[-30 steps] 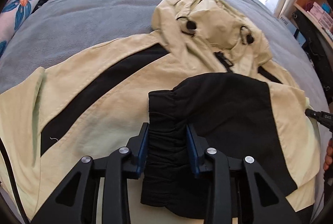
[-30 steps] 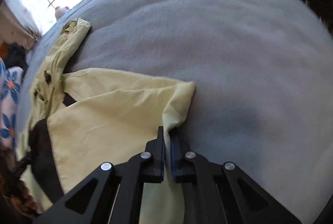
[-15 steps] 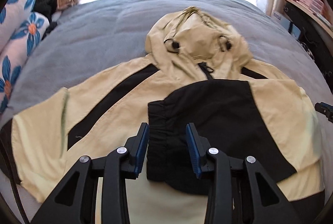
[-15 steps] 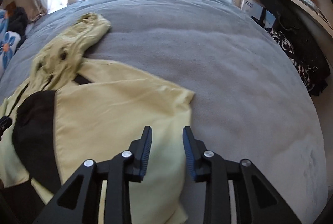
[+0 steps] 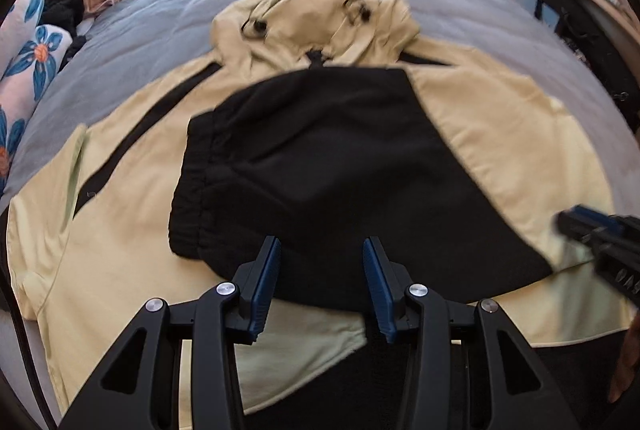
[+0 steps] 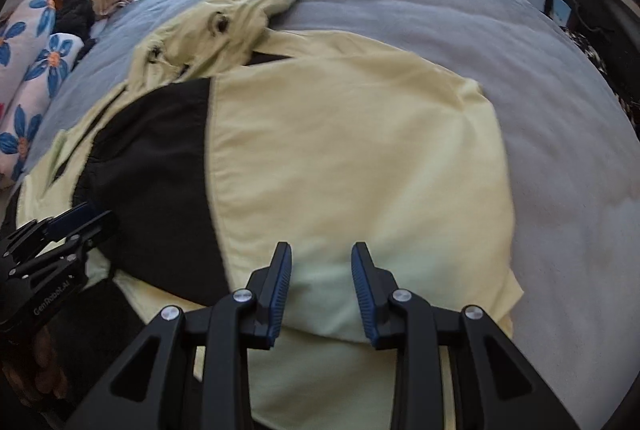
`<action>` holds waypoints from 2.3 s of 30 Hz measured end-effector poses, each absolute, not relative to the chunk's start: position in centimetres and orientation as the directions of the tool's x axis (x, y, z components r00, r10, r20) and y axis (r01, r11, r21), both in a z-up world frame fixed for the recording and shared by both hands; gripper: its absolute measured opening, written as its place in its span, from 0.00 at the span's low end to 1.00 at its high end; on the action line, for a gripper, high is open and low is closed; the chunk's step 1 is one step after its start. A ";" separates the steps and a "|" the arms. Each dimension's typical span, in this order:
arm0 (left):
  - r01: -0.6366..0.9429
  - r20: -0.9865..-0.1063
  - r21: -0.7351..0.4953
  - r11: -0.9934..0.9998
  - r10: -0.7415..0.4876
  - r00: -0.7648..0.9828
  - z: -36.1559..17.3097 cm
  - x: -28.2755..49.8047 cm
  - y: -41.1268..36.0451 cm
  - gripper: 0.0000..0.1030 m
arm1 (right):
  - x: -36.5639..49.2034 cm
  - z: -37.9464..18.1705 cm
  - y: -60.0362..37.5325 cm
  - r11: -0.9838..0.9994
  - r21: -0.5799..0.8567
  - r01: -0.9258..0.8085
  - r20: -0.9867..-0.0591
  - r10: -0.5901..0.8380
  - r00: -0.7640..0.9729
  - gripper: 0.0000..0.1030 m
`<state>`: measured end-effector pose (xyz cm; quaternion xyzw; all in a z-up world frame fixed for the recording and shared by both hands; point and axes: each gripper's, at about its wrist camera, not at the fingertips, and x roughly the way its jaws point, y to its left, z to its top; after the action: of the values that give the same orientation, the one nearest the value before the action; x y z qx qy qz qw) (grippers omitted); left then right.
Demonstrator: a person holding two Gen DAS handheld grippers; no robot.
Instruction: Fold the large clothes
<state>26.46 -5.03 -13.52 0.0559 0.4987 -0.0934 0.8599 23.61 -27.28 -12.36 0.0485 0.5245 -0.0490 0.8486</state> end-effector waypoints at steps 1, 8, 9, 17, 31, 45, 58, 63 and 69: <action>0.205 -0.867 0.008 0.979 -0.095 0.489 -13.8 26.6 -4.8 0.40 | 23.4 -12.4 -28.0 0.987 -0.014 0.160 -0.890 -0.085 0.448 0.30; 0.184 -0.860 0.011 0.983 -0.085 0.503 -14.4 26.9 -3.8 0.41 | 22.3 -12.6 -32.2 0.960 -0.083 0.268 -0.876 -0.198 0.439 0.30; 0.185 -0.859 0.017 0.983 -0.081 0.506 -14.4 26.9 -3.9 0.41 | 22.1 -12.7 -32.3 0.959 -0.083 0.273 -0.876 -0.200 0.438 0.32; 0.184 -0.858 0.010 0.983 -0.087 0.507 -14.4 26.8 -3.7 0.41 | 22.0 -13.3 -33.1 0.950 -0.055 0.307 -0.883 -0.190 0.429 0.41; 0.187 -0.829 0.035 0.982 -0.076 0.554 -10.5 23.5 -3.7 0.42 | 19.2 -9.4 -30.2 0.952 -0.003 0.305 -0.887 -0.143 0.439 0.51; 0.132 -0.783 0.062 0.989 -0.034 0.621 -3.7 14.5 0.2 0.53 | 13.2 -3.4 -20.5 0.990 0.025 0.141 -0.849 -0.053 0.526 0.51; 0.049 -0.780 0.028 0.998 -0.009 0.626 -0.4 8.6 10.5 0.56 | 9.2 -0.4 -10.2 0.999 0.015 -0.032 -0.826 0.030 0.563 0.51; -0.017 -0.781 0.011 1.000 0.020 0.624 -0.1 8.0 16.3 0.62 | 9.2 0.4 -5.9 0.995 -0.008 -0.101 -0.809 0.053 0.585 0.51; -0.105 -0.814 -0.058 0.993 0.014 0.581 -2.2 8.6 24.7 0.62 | 10.9 0.3 -1.5 0.990 -0.002 -0.142 -0.786 0.087 0.612 0.51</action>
<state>8.62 24.66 -2.20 -0.0499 0.4563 0.0333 0.8878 10.91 -1.49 0.34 -0.0320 0.4357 0.0637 0.8973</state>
